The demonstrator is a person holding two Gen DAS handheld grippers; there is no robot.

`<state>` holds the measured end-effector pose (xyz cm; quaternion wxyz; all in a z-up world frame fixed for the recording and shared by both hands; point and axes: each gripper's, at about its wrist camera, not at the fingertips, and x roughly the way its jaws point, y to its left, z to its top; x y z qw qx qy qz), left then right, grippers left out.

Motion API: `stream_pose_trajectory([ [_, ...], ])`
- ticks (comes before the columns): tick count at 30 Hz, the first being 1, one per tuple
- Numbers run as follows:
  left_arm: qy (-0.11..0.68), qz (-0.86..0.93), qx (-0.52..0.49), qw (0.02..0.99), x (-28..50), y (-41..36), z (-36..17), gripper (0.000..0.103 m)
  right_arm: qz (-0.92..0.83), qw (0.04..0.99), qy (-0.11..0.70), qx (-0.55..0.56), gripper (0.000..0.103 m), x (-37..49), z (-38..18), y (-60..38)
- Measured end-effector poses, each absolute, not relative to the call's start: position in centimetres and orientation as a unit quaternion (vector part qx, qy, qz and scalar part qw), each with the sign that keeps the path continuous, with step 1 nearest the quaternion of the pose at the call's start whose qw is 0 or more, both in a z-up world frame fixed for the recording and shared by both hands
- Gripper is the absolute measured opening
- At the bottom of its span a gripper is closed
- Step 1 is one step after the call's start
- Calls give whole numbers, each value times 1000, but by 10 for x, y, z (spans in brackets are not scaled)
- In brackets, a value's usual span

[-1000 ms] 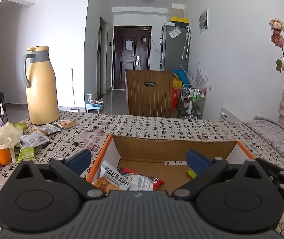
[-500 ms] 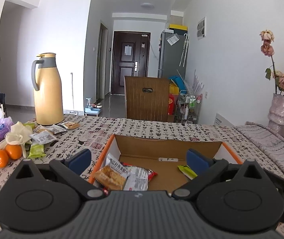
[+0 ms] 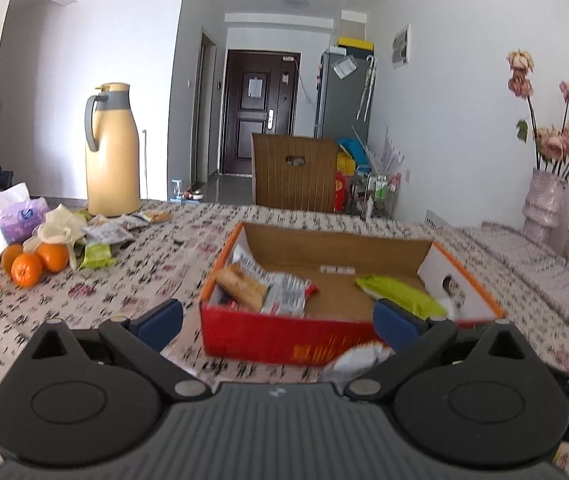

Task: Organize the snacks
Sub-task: 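Move both tools back to the snack pile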

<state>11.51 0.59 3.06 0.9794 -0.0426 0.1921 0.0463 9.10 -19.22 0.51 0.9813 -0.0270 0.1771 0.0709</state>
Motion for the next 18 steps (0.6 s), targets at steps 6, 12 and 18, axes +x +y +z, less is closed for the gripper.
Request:
stream_pose_trajectory([
  [6,216,39,-33,975,100,11,11,103,57,977,202,-31,103,75,-10,-201],
  [12,235,39,-26,971,92,16,-5,103,69,973,220,-33,103,69,-21,-194],
  [18,240,45,-27,969,89,24,-10,103,101,965,238,-41,103,71,-30,-166],
])
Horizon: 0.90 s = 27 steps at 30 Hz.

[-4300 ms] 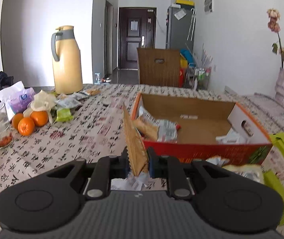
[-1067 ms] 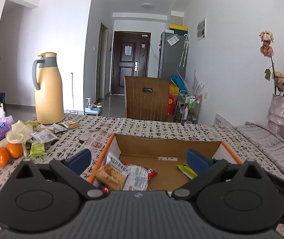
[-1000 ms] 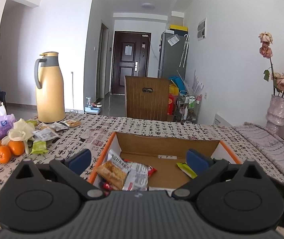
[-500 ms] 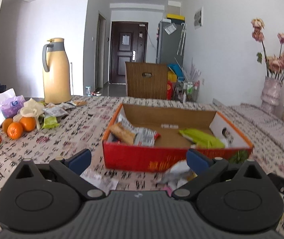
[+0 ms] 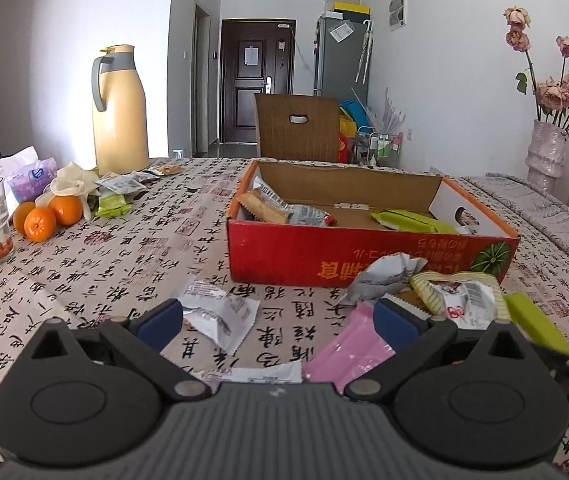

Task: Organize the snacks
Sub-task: 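Move both tools back to the snack pile, then grasp the white-red snack bag with the right tool while left grasps a white packet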

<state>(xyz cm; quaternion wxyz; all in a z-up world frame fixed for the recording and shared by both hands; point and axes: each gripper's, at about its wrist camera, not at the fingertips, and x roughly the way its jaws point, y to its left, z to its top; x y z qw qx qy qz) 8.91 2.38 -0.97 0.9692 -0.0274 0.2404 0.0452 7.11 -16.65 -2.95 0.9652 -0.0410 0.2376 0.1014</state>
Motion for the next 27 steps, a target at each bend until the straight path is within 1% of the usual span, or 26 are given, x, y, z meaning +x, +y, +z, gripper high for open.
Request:
stream_pose_trajectory([
  [13,247,60,-46,966,88,50,-18,103,106,956,267,-59,103,84,-46,-120],
  [15,248,62,-48,966,88,54,-19,103,100,955,272,-61,101,86,-49,-119],
  [16,249,62,-49,965,89,55,-20,103,99,955,274,-62,96,86,-50,-118],
  [17,250,62,-49,965,89,57,-21,103,98,954,275,-65,88,86,-51,-116],
  [20,254,62,-49,964,89,60,-23,103,95,953,274,-86,75,83,-52,-110],
  [21,254,62,-49,964,89,60,-23,103,92,953,272,-94,72,82,-52,-109],
  [22,255,62,-49,964,89,61,-23,103,91,953,272,-98,66,81,-52,-108],
  [23,256,63,-48,964,89,61,-23,103,92,953,272,-99,61,80,-52,-108],
  [24,257,64,-48,963,89,62,-23,103,93,953,272,-97,60,80,-51,-109],
  [25,258,65,-47,963,88,63,-24,103,94,953,270,-95,56,79,-49,-110],
  [26,259,66,-46,962,87,63,-24,103,94,954,268,-92,47,78,-48,-112],
  [27,261,66,-45,962,86,64,-25,103,95,955,266,-86,44,77,-45,-115],
])
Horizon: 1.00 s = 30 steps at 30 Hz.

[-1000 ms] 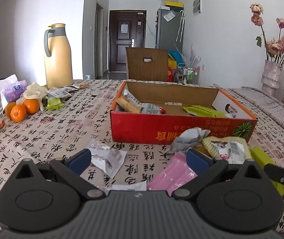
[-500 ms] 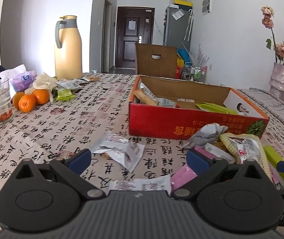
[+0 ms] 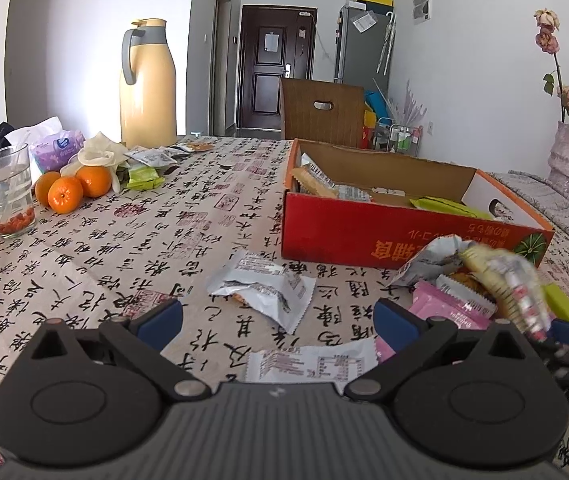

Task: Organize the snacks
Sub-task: 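Grasp the white-red snack bag with the right tool while left grasps a white packet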

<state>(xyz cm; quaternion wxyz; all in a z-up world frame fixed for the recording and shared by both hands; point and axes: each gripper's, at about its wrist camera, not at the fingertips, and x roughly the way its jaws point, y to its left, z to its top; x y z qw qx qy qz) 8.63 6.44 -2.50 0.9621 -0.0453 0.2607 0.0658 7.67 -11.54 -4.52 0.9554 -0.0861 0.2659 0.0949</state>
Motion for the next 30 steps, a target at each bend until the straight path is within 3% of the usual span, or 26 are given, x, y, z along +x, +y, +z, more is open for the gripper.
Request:
stream_pose_trajectory([
  [6,282,56,-39,957,85,70,-33,103,93,960,257,-64,35,71,-37,-130],
  [16,326,35,-43,944,96,62,-52,103,80,966,238,-57,35,62,-29,-143],
  [19,330,33,-44,943,96,60,-56,97,79,966,239,-56,35,61,-30,-144],
  [23,324,24,-40,945,92,57,-54,76,80,966,240,-55,35,60,-31,-145],
  [26,321,21,-39,946,89,56,-53,66,82,966,239,-54,35,59,-31,-144],
  [30,319,23,-36,947,85,53,-53,62,83,966,239,-54,35,57,-32,-144],
])
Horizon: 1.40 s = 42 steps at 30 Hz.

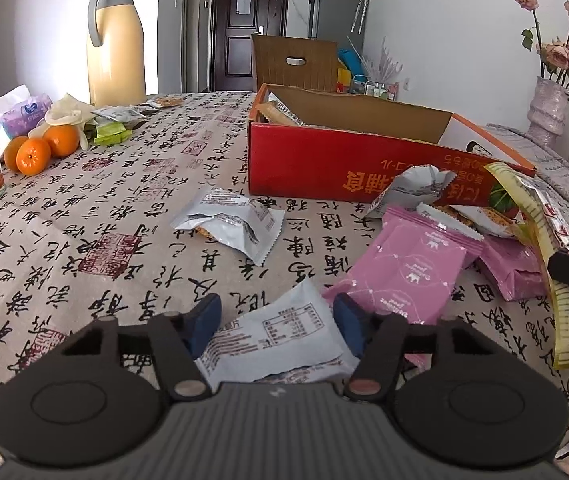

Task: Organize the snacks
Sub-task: 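Grasp the white-red snack bag with the right tool while left grasps a white packet, then lift both held packets and carry them toward the box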

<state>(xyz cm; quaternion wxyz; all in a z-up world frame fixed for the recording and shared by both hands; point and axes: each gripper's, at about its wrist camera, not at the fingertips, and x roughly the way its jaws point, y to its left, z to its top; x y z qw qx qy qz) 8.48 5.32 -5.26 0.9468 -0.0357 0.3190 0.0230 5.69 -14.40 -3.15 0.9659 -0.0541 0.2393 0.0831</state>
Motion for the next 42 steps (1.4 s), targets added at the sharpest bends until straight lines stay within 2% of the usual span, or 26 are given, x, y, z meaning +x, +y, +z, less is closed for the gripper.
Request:
stream_pose_trajectory([
  [9,318,29,-34,947,78,53,-50,59,87,967,234,-52,35,49,-29,-145],
  [11,316,30,-33,948,77,52,-48,51,87,967,232,-51,35,47,-28,-146],
  [17,312,30,-30,949,76,50,-42,46,87,969,226,-48,35,43,-25,-147],
  [18,311,31,-30,949,76,50,-42,47,87,969,225,-48,35,43,-25,-148],
  [20,309,34,-30,950,74,50,-40,58,88,969,224,-48,35,42,-24,-148],
  [22,298,41,-28,953,68,50,-37,88,89,969,224,-47,35,41,-24,-149],
  [23,290,43,-23,956,64,49,-36,91,89,969,224,-47,35,41,-24,-149],
  [28,295,33,-9,955,54,47,-35,94,89,970,222,-44,35,38,-25,-150],
  [37,325,12,32,945,43,47,-54,94,80,970,224,-48,35,26,-28,-147],
  [42,318,-3,64,946,41,50,-56,94,70,971,221,-54,35,16,-27,-144],
])
